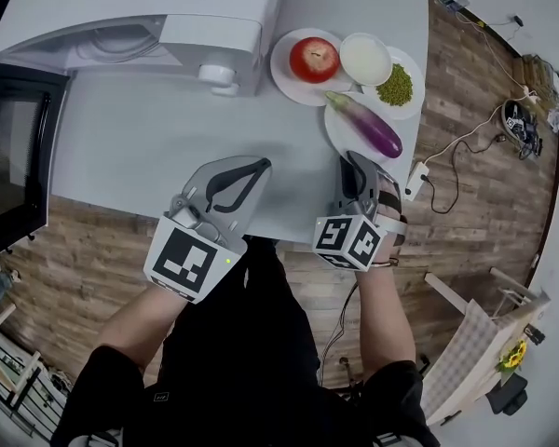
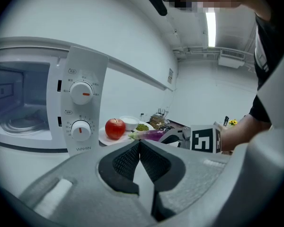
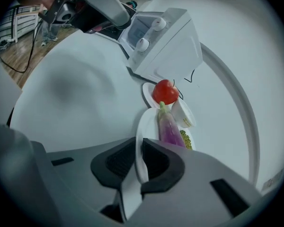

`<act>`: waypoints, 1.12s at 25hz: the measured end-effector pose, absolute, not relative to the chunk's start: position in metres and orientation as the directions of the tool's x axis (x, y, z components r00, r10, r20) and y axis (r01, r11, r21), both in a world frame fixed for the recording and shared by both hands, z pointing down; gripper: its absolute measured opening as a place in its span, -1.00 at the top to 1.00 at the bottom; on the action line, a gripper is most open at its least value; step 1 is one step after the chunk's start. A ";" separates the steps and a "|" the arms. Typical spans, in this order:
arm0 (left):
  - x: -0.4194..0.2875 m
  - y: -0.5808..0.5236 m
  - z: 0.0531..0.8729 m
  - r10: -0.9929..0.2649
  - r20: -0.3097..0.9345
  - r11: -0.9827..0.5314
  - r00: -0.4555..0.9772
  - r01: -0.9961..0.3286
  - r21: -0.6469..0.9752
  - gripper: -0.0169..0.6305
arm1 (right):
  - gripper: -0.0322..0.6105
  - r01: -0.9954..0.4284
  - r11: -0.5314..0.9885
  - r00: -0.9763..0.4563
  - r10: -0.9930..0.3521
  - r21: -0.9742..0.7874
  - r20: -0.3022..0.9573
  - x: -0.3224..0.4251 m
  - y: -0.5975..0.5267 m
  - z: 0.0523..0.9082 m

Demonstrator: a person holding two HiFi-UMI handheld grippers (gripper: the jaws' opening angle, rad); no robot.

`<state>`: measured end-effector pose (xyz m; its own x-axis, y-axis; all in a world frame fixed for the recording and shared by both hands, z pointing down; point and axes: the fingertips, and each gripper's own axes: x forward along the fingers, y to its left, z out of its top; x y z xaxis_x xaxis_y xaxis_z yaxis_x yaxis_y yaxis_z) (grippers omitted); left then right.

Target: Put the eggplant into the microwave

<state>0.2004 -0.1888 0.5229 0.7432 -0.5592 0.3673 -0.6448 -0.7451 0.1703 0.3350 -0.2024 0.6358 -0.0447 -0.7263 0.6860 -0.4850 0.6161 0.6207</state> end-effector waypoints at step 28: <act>0.202 -0.171 0.516 -0.546 0.357 -0.780 0.758 -0.616 0.113 0.92 | 0.83 -0.166 0.320 0.116 -0.933 0.933 0.341 0.347 -0.162 0.616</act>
<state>0.2025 -0.1714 0.5159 0.7578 -0.5464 0.3566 -0.6156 -0.7799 0.1134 0.3471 -0.1615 0.6157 0.1163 -0.9329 0.3408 -0.1656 0.3201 0.9328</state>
